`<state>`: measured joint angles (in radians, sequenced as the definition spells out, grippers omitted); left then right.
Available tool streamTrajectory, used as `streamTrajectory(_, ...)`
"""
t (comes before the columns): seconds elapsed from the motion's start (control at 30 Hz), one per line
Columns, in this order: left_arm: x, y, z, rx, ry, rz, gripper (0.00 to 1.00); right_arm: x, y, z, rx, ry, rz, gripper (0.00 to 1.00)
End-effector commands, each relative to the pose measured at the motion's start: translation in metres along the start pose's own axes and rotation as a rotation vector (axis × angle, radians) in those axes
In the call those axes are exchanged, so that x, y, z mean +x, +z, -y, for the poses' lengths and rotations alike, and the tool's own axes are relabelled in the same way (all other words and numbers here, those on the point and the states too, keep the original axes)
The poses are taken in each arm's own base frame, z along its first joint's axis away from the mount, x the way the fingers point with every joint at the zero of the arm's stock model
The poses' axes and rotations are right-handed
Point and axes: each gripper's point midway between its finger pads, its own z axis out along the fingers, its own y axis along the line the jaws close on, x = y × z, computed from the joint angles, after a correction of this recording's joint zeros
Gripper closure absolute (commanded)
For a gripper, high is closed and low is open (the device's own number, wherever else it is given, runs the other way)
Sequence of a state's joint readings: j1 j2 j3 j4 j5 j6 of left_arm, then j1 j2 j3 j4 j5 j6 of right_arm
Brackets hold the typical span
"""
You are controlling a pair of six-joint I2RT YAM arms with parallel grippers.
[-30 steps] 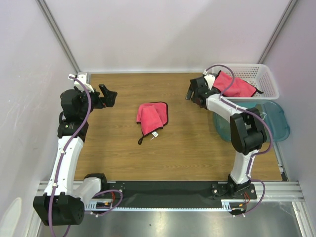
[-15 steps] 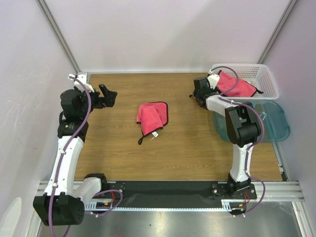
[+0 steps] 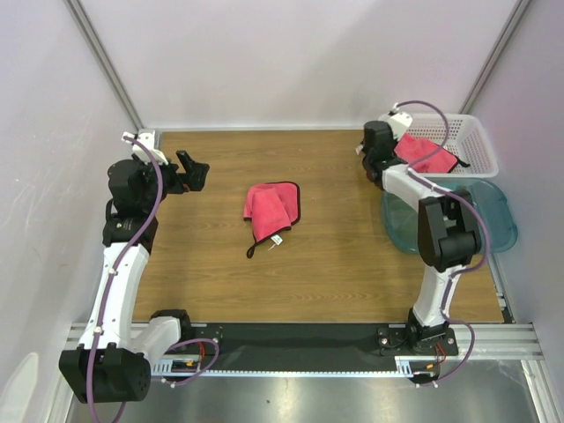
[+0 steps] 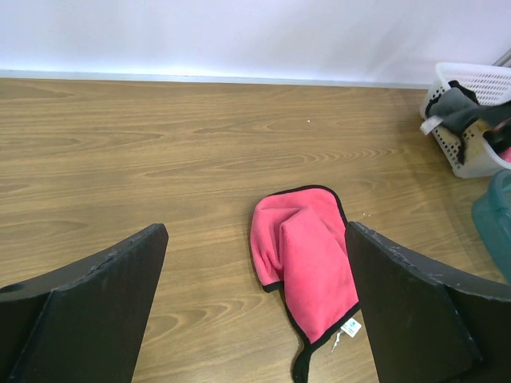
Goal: Fold and stack the towels
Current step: Flatten out the crumpled towel
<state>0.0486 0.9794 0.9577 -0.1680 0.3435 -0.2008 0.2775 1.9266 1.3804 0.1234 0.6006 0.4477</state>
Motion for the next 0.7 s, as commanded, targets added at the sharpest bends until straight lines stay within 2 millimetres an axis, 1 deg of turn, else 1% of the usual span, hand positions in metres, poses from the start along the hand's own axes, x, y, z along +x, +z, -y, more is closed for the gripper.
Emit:
streamTrajectory(0.0, -0.017, -0.003, 0.002, 0.003, 0.028, 0.046, 0.0, -0.086, -0.01, 0.005, -0.014, 0.113, 0.187, 0.96)
streamTrajectory(0.03, -0.017, -0.003, 0.002, 0.003, 0.028, 0.046, 0.0, -0.098, -0.009, 0.015, -0.001, 0.125, 0.208, 0.96)
streamTrajectory(0.1, -0.018, -0.003, 0.002, 0.002, 0.029, 0.05, 0.0, -0.109, -0.007, 0.025, 0.014, 0.129, 0.23, 0.97)
streamTrajectory(0.13, -0.018, -0.003, 0.003, 0.005, 0.031, 0.049, 0.0, -0.12, -0.003, 0.036, 0.023, 0.14, 0.247, 0.99)
streamTrajectory(0.23, -0.018, -0.004, 0.003, 0.009, 0.028, 0.049, 0.0, -0.132, 0.007, 0.055, 0.047, 0.137, 0.261, 1.0)
streamTrajectory(0.27, -0.018, -0.003, 0.003, 0.009, 0.029, 0.048, 0.0, -0.139, 0.015, 0.072, 0.074, 0.144, 0.268, 1.0)
streamTrajectory(0.37, -0.018, -0.004, 0.004, 0.01, 0.028, 0.051, 0.0, -0.145, 0.025, 0.091, 0.079, 0.162, 0.261, 1.0)
streamTrajectory(0.4, -0.018, -0.003, 0.003, 0.008, 0.029, 0.051, 0.0, -0.151, 0.033, 0.115, 0.114, 0.179, 0.268, 1.0)
streamTrajectory(0.47, -0.018, -0.003, 0.004, 0.01, 0.029, 0.051, 0.0, -0.155, 0.039, 0.132, 0.126, 0.199, 0.266, 1.0)
streamTrajectory(0.5, -0.018, -0.003, 0.004, 0.011, 0.028, 0.049, 0.0, -0.159, 0.044, 0.149, 0.153, 0.204, 0.273, 1.0)
streamTrajectory(0.57, -0.017, -0.002, 0.003, 0.012, 0.025, 0.045, 0.0, -0.162, 0.051, 0.158, 0.149, 0.179, 0.27, 1.0)
streamTrajectory(0.6, -0.017, -0.002, 0.003, 0.012, 0.025, 0.045, 0.0, -0.166, 0.061, 0.165, 0.132, 0.172, 0.262, 1.0)
streamTrajectory(0.63, -0.017, -0.002, 0.005, 0.018, 0.027, 0.043, 0.0, -0.161, 0.067, 0.167, 0.126, 0.155, 0.239, 1.0)
streamTrajectory(0.67, -0.017, -0.002, 0.006, 0.025, 0.028, 0.042, 0.0, -0.162, 0.072, 0.169, 0.114, 0.129, 0.227, 1.0)
